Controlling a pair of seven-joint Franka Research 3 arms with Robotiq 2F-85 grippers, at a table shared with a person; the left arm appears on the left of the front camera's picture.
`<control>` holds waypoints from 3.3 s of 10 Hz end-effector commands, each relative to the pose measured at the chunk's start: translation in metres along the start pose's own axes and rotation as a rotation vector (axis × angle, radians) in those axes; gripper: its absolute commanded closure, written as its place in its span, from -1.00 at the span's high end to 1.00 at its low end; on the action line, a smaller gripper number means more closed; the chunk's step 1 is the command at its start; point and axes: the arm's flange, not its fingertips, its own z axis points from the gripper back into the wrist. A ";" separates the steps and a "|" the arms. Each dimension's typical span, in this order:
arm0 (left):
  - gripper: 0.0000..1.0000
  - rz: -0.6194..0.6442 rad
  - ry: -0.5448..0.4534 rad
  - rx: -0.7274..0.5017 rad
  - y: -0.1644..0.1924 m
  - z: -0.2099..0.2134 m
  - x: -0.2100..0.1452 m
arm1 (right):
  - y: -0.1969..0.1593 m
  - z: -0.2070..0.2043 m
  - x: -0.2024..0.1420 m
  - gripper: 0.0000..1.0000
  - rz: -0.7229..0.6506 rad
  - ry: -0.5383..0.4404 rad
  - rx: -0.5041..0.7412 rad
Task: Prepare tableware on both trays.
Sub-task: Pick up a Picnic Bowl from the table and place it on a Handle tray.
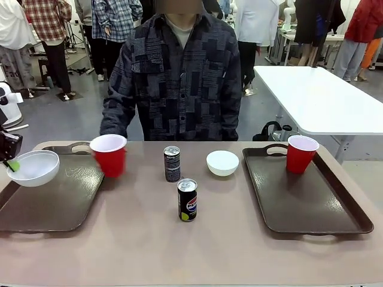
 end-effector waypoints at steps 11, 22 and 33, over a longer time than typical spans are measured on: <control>-1.00 -0.160 0.041 0.019 -0.041 -0.010 -0.076 | 0.000 0.001 -0.001 1.00 0.004 -0.006 0.007; -0.92 -0.095 -0.095 -0.004 -0.049 -0.030 -0.023 | 0.000 0.001 -0.001 1.00 0.004 -0.006 0.007; 0.27 -0.039 0.055 0.086 -0.041 -0.105 0.008 | 0.000 0.001 -0.001 1.00 0.004 -0.006 0.007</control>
